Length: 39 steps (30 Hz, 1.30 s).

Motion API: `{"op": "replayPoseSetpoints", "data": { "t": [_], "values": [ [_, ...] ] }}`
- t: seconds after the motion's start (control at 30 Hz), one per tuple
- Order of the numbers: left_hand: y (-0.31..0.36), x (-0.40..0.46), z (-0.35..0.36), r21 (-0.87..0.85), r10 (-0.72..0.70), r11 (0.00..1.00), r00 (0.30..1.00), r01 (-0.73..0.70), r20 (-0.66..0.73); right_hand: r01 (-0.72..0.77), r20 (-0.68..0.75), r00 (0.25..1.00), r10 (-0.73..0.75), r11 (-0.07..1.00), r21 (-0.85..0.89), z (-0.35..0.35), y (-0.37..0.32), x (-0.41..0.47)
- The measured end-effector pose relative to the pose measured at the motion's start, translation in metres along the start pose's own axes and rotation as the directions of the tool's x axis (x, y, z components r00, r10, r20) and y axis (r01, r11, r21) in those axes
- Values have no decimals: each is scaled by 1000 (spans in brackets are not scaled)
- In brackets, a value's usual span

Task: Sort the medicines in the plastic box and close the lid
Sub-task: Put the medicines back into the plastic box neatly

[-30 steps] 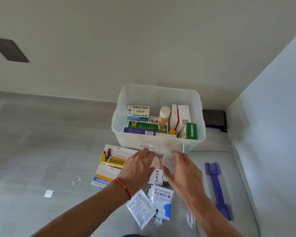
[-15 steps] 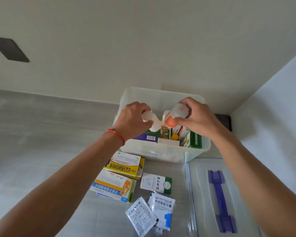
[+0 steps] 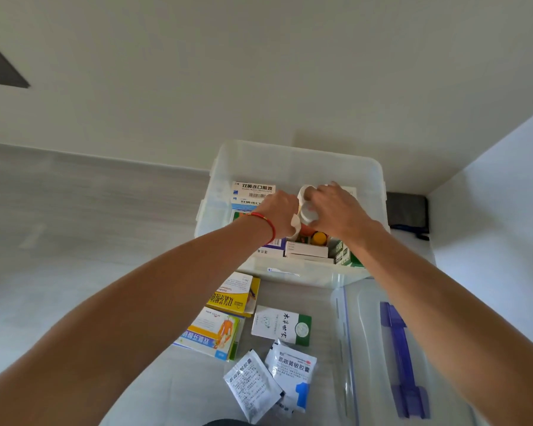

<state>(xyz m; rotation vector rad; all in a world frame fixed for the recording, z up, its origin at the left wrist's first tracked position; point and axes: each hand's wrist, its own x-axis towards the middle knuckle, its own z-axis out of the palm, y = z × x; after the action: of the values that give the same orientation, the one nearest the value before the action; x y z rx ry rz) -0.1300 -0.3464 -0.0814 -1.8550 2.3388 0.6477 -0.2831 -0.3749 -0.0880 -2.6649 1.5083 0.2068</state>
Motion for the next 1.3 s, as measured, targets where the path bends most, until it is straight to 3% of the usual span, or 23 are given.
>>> {"op": "replayPoseSetpoints", "data": {
  "t": [0.17,0.3,0.37,0.43,0.5,0.57,0.67,0.77,0.87,0.97,1.1,1.3],
  "values": [
    [4,7,3,62,15,998,997,-19,69,-34,-25,999,35,999,34,-15,0,-17],
    [2,-11,-14,-44,-11,999,998,14,65,-67,-157,978,135,923,378,-43,-9,-50],
    [4,-32,-26,-192,-6,981,993,-16,-114,54,-256,959,122,807,588,-57,-24,-82],
    [6,-68,-30,-337,16,923,890,-189,-455,175,-263,965,10,722,669,-58,-43,-120],
    [7,-115,-21,-334,25,877,727,-345,-686,156,-110,988,-111,738,656,-39,-63,-153],
    [4,-162,7,-326,15,869,680,-371,-733,42,115,987,-116,859,510,-1,-81,-182],
    [-4,-216,73,-374,1,882,795,-286,-607,-179,379,921,85,959,221,58,-109,-211],
    [-11,-242,132,-314,103,930,957,-189,-272,-413,500,840,212,846,336,89,-124,-220],
    [-13,-249,168,-135,168,977,985,-163,31,-483,489,832,261,774,410,99,-131,-221],
    [-8,-246,180,-25,215,976,975,-214,48,-481,465,842,275,772,416,103,-134,-225],
    [-3,-240,184,48,161,985,984,-164,73,-435,485,847,217,807,400,107,-131,-230],
    [4,-227,191,-70,108,992,994,-105,28,-404,474,866,161,784,471,110,-127,-233]
  ]
}}
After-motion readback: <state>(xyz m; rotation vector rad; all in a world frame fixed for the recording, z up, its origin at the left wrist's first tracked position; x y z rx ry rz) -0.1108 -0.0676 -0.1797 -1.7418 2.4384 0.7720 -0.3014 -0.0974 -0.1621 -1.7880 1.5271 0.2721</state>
